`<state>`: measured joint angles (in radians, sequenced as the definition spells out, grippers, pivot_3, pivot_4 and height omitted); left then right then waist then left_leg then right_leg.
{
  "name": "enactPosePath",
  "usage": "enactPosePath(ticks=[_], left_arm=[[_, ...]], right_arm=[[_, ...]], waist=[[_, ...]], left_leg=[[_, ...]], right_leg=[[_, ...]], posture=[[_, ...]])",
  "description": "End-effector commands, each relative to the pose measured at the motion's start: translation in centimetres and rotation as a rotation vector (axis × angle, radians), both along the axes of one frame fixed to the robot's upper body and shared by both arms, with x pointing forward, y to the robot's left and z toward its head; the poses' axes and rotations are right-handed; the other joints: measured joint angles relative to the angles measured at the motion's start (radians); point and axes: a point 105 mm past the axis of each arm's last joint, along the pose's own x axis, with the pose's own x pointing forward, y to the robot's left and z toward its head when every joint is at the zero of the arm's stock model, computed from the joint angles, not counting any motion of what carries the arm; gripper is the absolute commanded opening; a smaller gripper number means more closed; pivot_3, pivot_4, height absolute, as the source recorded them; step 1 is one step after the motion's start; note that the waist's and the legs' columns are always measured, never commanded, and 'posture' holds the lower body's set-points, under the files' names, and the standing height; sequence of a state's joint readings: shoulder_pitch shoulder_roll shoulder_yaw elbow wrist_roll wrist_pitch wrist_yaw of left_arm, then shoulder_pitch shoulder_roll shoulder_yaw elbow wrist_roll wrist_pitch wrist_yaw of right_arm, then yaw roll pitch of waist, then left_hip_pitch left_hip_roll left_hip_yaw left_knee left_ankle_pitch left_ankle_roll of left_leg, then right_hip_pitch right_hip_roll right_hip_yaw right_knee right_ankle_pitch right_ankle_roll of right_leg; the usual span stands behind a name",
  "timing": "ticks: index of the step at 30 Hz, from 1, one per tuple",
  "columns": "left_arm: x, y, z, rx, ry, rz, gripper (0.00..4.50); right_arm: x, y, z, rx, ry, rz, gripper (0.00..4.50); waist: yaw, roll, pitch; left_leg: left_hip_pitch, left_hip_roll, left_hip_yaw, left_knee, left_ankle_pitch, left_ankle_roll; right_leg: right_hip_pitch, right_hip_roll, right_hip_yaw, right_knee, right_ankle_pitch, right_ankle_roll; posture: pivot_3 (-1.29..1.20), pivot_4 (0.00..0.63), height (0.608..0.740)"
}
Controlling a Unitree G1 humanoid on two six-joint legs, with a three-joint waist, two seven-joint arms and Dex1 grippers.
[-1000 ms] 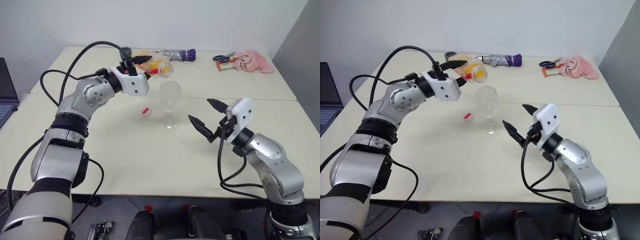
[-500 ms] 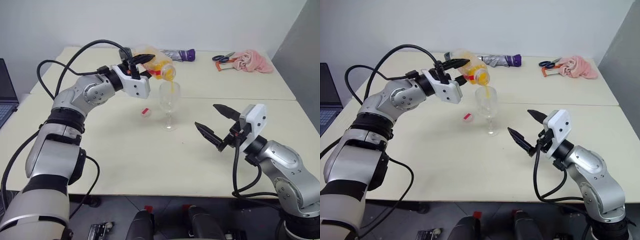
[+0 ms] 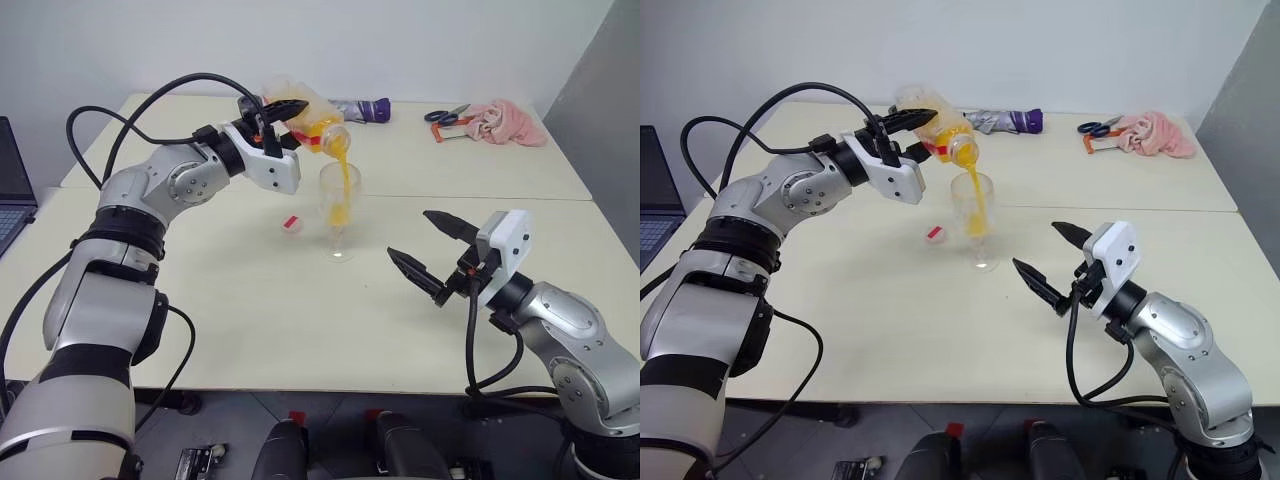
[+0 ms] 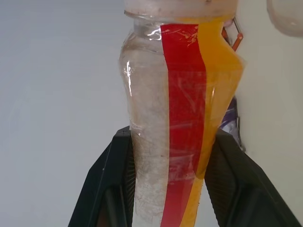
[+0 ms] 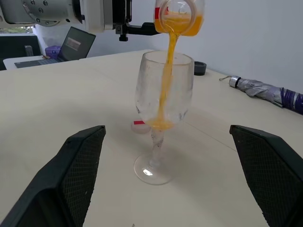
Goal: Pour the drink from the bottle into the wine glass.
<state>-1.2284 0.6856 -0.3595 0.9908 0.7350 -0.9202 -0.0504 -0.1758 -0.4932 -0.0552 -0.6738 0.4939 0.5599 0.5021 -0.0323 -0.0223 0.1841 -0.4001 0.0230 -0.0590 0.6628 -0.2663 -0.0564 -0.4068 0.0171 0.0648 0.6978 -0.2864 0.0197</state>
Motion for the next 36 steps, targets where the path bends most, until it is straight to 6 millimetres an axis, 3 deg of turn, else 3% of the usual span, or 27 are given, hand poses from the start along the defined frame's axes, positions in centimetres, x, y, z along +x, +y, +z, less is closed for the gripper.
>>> enactPosePath(ticks=[1,36], left_arm=[[-0.2,0.2,2.5,-0.025,-0.078,0.004,1.66],[0.7,0.2,3.2,-0.012,-0.13,0.044,1.66]], right_arm=[[-0.9,0.5,0.9,0.007,-0.039,0.026,4.5],[-1.3,2.7,0.4,0.044,-0.036,0.047,4.5]], waist=[[0.0,0.0,0.0],[0.0,0.0,0.0]], left_leg=[[0.0,0.0,0.0,0.0,0.0,0.0],[0.0,-0.001,0.0,0.001,0.0,0.0]], right_leg=[[0.0,0.0,0.0,0.0,0.0,0.0],[0.0,0.0,0.0,0.0,0.0,0.0]], posture=[[0.0,0.15,0.74],[0.0,0.15,0.74]])
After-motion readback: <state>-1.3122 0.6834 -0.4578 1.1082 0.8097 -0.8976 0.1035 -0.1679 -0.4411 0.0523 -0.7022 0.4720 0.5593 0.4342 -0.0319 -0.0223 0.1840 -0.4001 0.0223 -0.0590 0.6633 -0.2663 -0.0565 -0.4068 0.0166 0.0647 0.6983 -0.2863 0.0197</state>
